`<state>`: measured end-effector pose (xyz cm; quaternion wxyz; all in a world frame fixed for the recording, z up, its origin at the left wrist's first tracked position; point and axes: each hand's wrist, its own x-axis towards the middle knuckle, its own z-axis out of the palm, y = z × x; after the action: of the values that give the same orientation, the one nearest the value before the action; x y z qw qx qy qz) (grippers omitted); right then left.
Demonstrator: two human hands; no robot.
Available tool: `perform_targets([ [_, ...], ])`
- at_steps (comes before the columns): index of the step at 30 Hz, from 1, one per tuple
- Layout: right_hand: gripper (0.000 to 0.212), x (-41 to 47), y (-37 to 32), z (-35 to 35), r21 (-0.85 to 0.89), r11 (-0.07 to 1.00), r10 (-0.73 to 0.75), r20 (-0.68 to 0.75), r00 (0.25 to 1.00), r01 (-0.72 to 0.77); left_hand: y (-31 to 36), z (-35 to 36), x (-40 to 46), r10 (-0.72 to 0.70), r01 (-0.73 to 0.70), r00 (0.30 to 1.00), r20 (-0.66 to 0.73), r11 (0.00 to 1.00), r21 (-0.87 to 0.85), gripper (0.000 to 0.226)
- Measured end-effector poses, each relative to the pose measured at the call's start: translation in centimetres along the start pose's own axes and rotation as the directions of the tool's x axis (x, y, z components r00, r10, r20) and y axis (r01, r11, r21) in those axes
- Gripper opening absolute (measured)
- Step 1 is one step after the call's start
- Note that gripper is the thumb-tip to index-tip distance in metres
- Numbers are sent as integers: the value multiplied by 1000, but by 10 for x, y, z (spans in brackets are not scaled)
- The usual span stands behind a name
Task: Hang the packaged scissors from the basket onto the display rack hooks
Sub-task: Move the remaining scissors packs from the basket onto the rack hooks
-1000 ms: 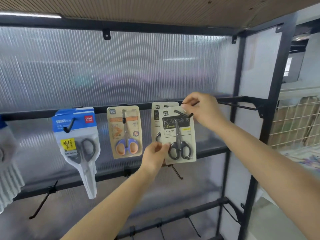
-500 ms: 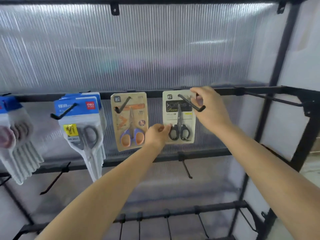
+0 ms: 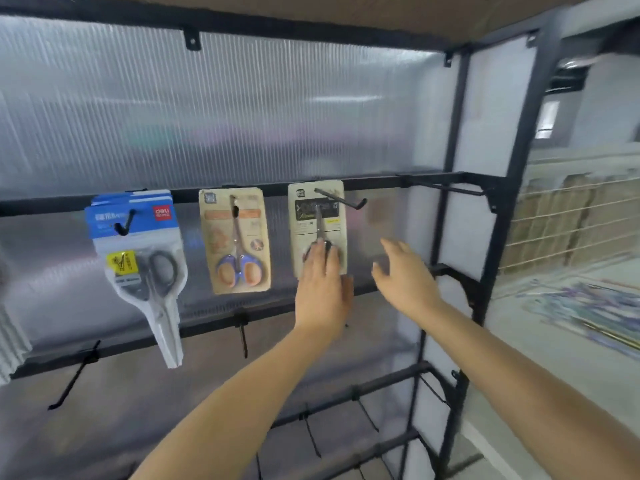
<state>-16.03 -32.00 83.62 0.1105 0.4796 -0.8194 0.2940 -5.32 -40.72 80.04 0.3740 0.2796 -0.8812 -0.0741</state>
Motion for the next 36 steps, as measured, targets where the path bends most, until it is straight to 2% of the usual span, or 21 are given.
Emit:
perform_targets([
  [3, 51, -38, -2, -3, -95, 992, 79, -5, 997, -80, 21, -4, -9, 182, -179, 974, 135, 983, -40, 50],
  [7, 49, -102, -3, -4, -226, 949, 218, -34, 975, -220, 41, 2, -47, 343, -338, 882, 323, 938, -72, 52],
  [10, 49, -160, 3, -4, -303, 890, 333, -78, 940, -341, 57, 5, -94, 411, -382, 833, 371, 911, -153, 51],
  [13, 52, -228, 7, -4, -356, 820, 447, -91, 890, -448, 71, 14, -145, 502, -434, 796, 339, 863, -259, 50],
  [17, 55, -325, 10, 1, -422, 717, 575, -89, 813, -554, 90, 35, -211, 583, -542, 642, 498, 804, -243, 52],
  [20, 57, -390, 15, 7, -443, 635, 685, -55, 726, -633, 104, 49, -262, 636, -588, 550, 541, 755, -290, 55],
  [25, 58, -471, 36, 31, -393, 511, 806, -90, 585, -764, 119, 76, -336, 679, -619, 377, 630, 690, -374, 56],
  [29, 57, -523, 56, 60, -377, 418, 879, -59, 473, -826, 110, 109, -383, 652, -648, 249, 716, 662, -377, 57],
  [33, 55, -571, 88, 96, -341, 345, 918, -73, 391, -874, 101, 155, -419, 603, -701, 173, 779, 631, -332, 56],
  [36, 55, -608, 113, 125, -366, 310, 946, 26, 323, -878, 96, 194, -449, 549, -708, 94, 831, 623, -332, 56],
])
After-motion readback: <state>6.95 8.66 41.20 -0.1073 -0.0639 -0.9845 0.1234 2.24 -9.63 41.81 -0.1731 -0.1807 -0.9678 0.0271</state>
